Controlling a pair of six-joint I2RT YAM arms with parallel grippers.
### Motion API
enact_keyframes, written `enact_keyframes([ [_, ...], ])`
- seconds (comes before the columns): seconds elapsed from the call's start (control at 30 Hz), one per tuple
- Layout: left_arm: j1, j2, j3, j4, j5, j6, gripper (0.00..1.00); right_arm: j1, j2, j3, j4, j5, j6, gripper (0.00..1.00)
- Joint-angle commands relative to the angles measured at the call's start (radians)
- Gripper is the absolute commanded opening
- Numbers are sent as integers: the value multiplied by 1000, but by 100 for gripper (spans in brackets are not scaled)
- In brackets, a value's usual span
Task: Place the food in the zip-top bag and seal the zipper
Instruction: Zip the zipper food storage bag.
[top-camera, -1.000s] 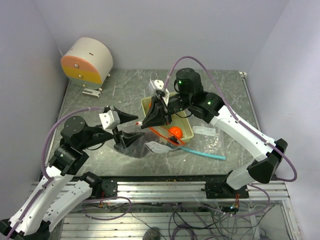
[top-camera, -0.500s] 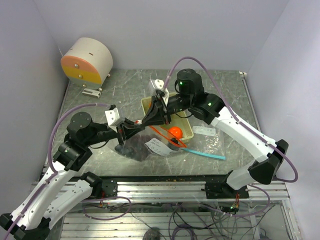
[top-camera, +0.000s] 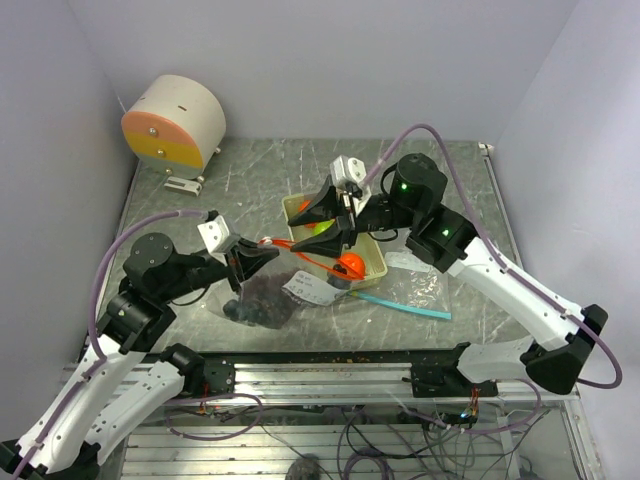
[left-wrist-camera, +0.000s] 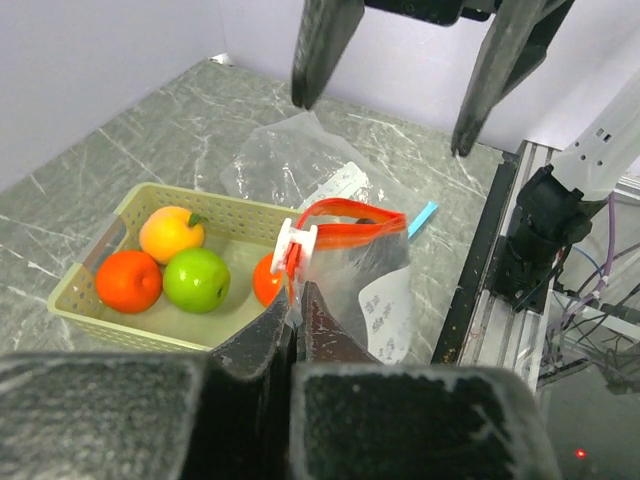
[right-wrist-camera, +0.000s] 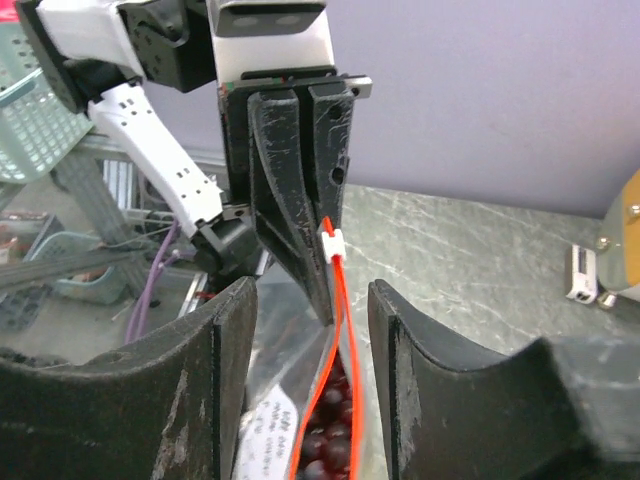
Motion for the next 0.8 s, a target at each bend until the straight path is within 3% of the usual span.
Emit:
enact_keyframes([
  [0.0,2,-12,26,35,-24,-32,7,3,-18,-52,189,94,82,48],
  [0.13,2,-15,26,22,-37,-40,7,5,15,-50,233,82,117,55],
  [0.5,2,-21,26,22,-51,-44,7,63,119,15,178,83,104,55],
  [0.6,2,-24,22,24,-54,-44,7,68,120,12,188,68,109,52],
  [0.77,2,-28,19,25,-56,-47,7,68,125,16,177,53,105,28],
])
